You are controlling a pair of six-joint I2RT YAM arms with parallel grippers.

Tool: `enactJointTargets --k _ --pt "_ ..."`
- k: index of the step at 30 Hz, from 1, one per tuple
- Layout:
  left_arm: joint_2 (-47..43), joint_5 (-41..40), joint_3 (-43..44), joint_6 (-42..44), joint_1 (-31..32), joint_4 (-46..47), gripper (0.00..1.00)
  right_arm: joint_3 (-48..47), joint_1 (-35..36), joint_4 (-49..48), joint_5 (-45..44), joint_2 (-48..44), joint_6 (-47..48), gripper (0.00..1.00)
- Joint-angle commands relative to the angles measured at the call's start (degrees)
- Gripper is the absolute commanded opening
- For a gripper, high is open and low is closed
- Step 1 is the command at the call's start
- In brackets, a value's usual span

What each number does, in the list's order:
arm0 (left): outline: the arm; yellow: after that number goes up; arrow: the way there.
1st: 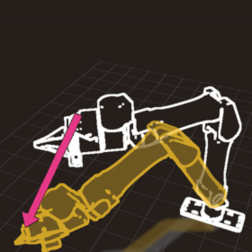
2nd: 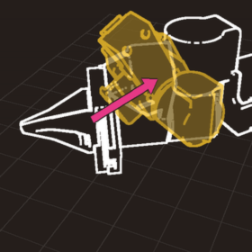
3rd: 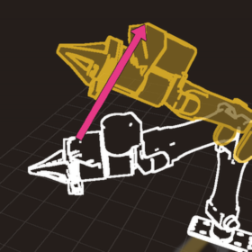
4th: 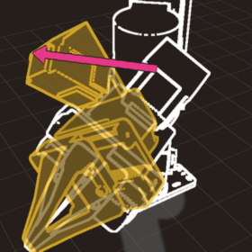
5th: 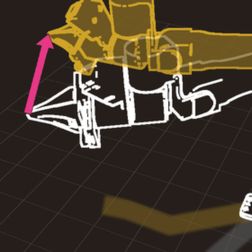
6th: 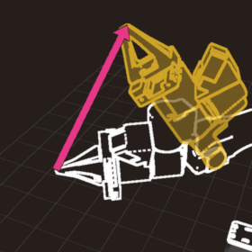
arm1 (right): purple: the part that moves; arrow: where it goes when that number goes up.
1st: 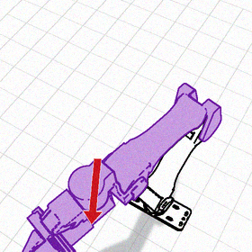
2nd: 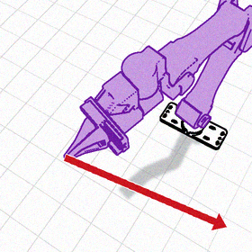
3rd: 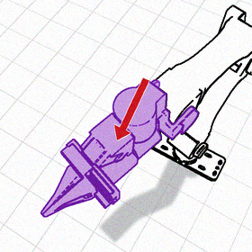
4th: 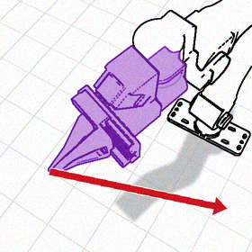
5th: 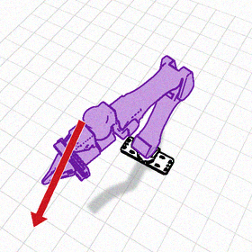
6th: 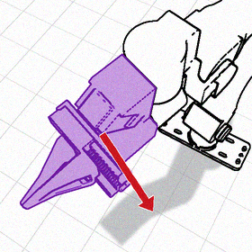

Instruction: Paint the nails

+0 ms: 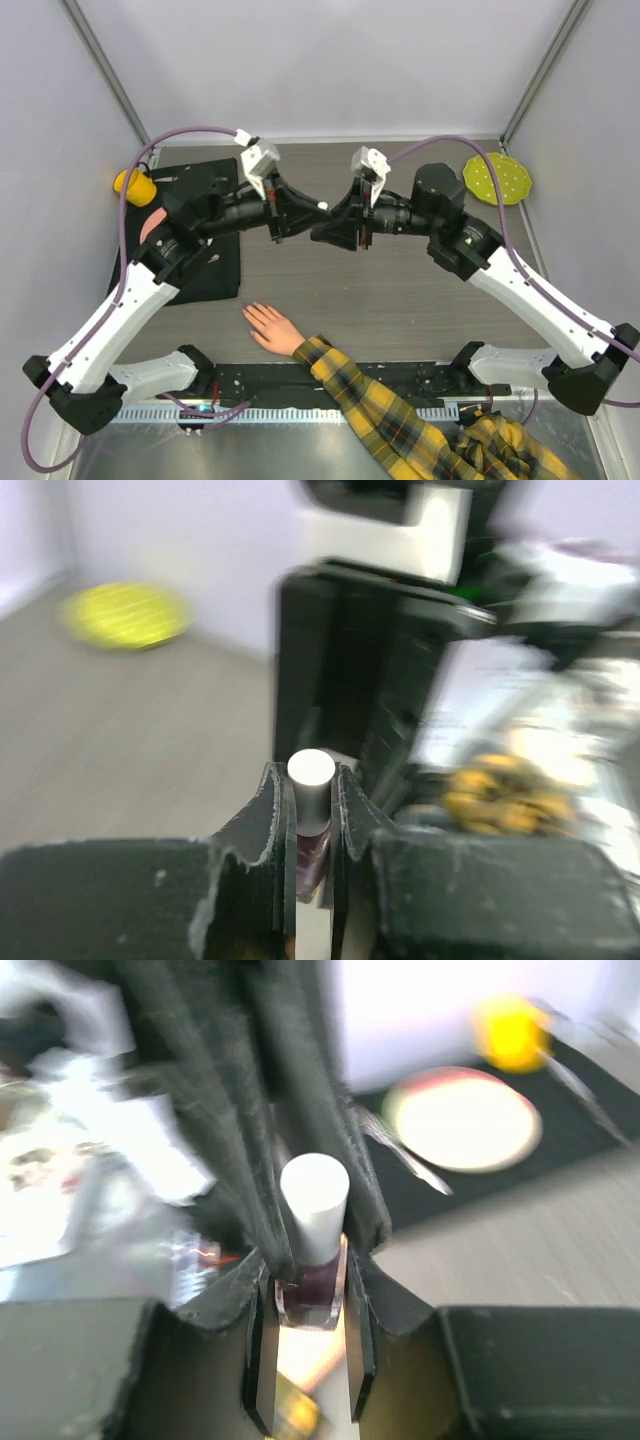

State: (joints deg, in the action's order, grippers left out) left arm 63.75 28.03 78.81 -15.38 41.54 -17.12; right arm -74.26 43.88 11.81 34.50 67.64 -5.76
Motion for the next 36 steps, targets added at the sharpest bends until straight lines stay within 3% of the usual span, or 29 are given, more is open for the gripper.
enactJointTargets --k 1,2,3,6,8,9,10,11,14,15,17,18,22,26,29,32,36 --pt "-0.22 40.92 -9.72 -30.44 -9.69 50.09 0.00 6.39 2.88 -34.24 33.95 -4.09 -22.24 0.01" --pt "1.28 42.44 -8.94 -33.81 -10.42 52.96 0.00 6.49 2.88 -42.49 35.79 -3.74 -25.93 0.01" --pt "2.86 43.41 -6.23 -34.97 -10.69 52.03 0.00 6.23 2.88 -43.18 35.99 -3.30 -27.54 0.01" --pt "3.93 42.38 -5.85 -33.06 -10.69 49.65 0.00 4.74 2.88 -33.48 33.27 -3.83 -20.55 0.01" --pt "3.41 39.84 -2.89 -25.96 -10.60 38.71 0.00 1.41 2.97 -22.08 31.69 -3.57 -12.83 0.01" --pt "3.14 38.17 -1.30 -21.93 -10.60 31.18 0.00 0.88 2.79 -20.70 30.03 -3.56 -12.09 0.01" --pt "2.70 36.41 0.37 -12.41 -10.69 24.49 0.00 0.96 2.27 -19.82 29.23 -3.65 -11.91 0.01" --pt "1.74 32.13 2.91 -9.70 -10.69 14.15 0.00 1.13 1.92 -19.38 28.00 -3.65 -11.38 0.01" --pt "-0.80 24.57 6.44 -1.25 -10.69 1.97 0.38 0.43 0.77 -14.11 22.99 -3.21 -6.92 0.01" --pt "-1.51 22.61 6.97 -0.02 -10.69 0.18 0.56 -0.35 0.77 -12.45 19.50 -2.86 -5.42 0.01" --pt "-3.18 19.01 7.50 2.36 -10.69 -3.34 0.72 -1.58 0.77 -6.12 14.83 -1.55 -1.39 0.01" --pt "-4.76 15.25 7.50 2.89 -10.60 -4.22 0.75 -2.90 0.68 -4.27 9.58 -1.02 -0.14 0.01" --pt "-7.23 4.33 6.72 1.15 -10.69 -5.46 0.76 -5.19 0.68 1.97 -0.98 1.62 2.94 0.01" --pt "-6.80 -1.66 5.57 -0.79 -10.69 -6.17 0.58 -5.19 0.77 1.90 -5.49 2.67 2.95 0.01" --pt "-5.65 -2.54 5.04 -1.85 -10.34 -6.34 0.57 -5.46 0.77 2.42 -7.60 3.11 3.21 0.01" --pt "-4.95 -7.80 4.96 -2.29 -9.11 -7.48 0.64 -5.81 0.77 2.78 -8.83 3.38 3.39 0.01" --pt "-3.37 -13.17 5.13 -2.55 -6.91 -8.01 0.64 -5.90 0.77 2.60 -9.01 3.29 3.30 0.01"
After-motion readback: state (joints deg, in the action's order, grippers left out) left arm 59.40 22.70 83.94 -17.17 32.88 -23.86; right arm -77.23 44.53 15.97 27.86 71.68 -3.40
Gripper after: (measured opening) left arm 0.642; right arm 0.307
